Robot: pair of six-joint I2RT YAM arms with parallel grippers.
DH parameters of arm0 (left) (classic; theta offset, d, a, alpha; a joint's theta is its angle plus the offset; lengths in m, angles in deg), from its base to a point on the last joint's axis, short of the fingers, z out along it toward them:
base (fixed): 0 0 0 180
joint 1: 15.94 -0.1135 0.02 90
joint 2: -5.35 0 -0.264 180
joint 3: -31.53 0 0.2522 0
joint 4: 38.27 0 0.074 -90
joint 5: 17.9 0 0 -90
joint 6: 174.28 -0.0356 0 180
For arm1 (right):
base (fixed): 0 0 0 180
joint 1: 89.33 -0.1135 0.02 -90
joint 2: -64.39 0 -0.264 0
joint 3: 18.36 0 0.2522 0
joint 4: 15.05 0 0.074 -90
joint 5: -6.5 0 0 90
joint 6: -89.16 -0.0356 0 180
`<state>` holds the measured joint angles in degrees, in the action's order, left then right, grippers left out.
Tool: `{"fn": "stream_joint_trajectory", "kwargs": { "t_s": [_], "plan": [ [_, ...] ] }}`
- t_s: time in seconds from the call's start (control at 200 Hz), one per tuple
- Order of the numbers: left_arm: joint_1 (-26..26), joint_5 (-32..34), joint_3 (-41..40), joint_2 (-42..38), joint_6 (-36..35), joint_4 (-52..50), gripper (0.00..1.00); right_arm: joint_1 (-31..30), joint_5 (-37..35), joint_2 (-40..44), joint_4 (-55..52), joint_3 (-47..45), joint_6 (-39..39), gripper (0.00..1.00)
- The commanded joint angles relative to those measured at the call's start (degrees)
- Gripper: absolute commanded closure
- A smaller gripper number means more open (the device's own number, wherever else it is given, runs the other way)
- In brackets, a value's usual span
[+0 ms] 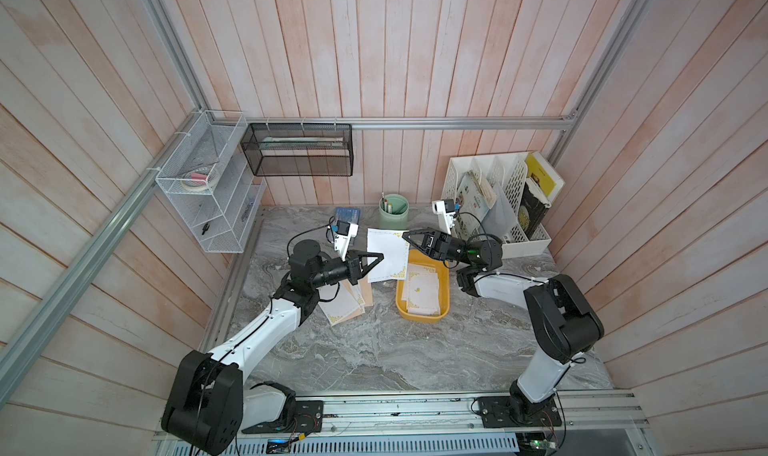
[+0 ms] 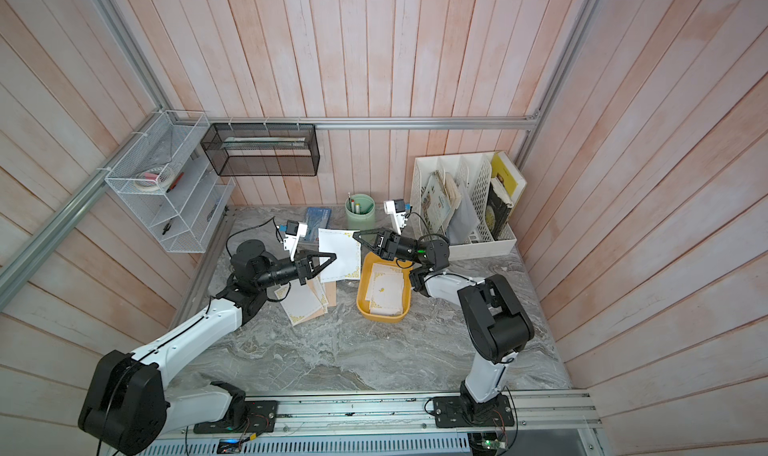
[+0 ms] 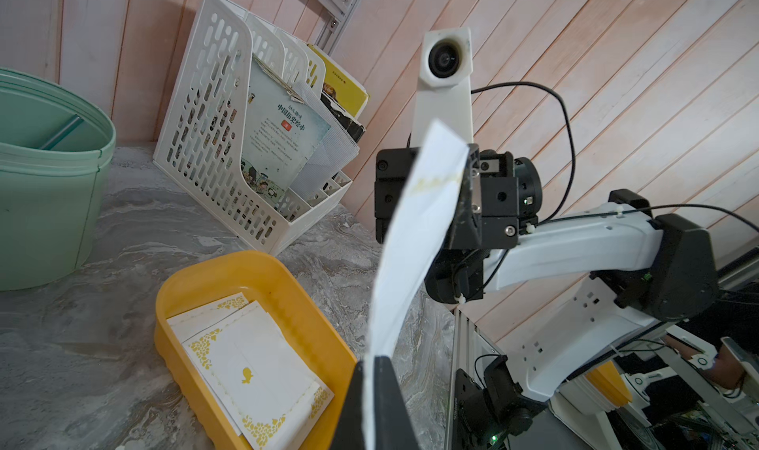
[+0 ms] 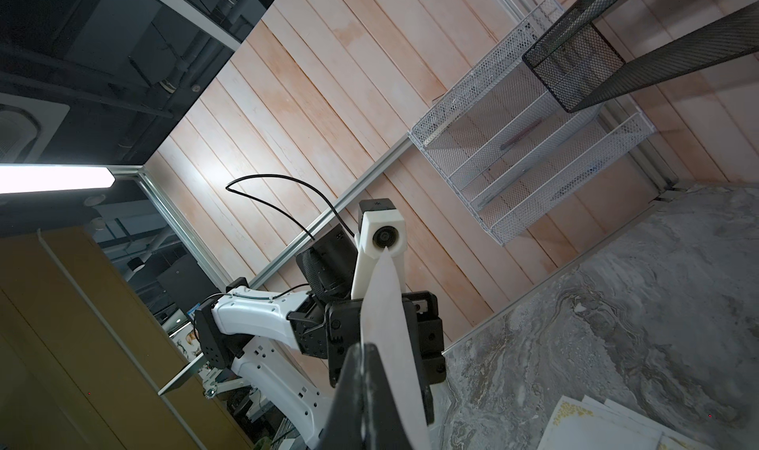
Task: Take out the stationery paper from the storage box
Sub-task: Pick up the stationery paper from the storage box, then place the stationery paper at the center of the board.
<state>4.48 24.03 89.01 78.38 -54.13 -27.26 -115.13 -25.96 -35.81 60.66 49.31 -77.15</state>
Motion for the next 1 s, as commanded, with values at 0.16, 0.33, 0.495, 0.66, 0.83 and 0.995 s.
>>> {"fn": "stream_joint_trajectory", "kwargs": {
  "t_s": [0.16,0.33,0.495,0.66,0.83,0.995],
  "plan": [
    [-0.2,3.6,1.0,-1.7,-4.5,-7.1,1.0,0.6,-1.7,6.3,-14.0,-1.1,12.4,0.55],
    [-0.3,8.0,0.7,-3.4,-7.2,-13.0,1.0,0.6,-6.7,12.3,-38.4,0.3,29.5,0.53],
    [-2.4,15.3,0.5,-4.5,-7.6,-21.3,1.0,-0.4,-23.5,16.8,-70.0,5.3,47.9,0.52],
    [-8.4,20.9,-1.7,-3.8,-2.9,-27.7,1.0,-0.4,-35.5,16.6,-84.3,7.3,52.7,0.49],
    [-13.4,25.8,-3.6,-0.5,1.8,-33.4,1.0,-0.3,-40.5,13.6,-89.9,7.9,52.4,0.5],
    [-13.7,26.8,-5.4,0.7,3.1,-33.9,1.0,-0.4,-47.4,8.9,-97.9,11.6,52.9,0.49]
  ]
}}
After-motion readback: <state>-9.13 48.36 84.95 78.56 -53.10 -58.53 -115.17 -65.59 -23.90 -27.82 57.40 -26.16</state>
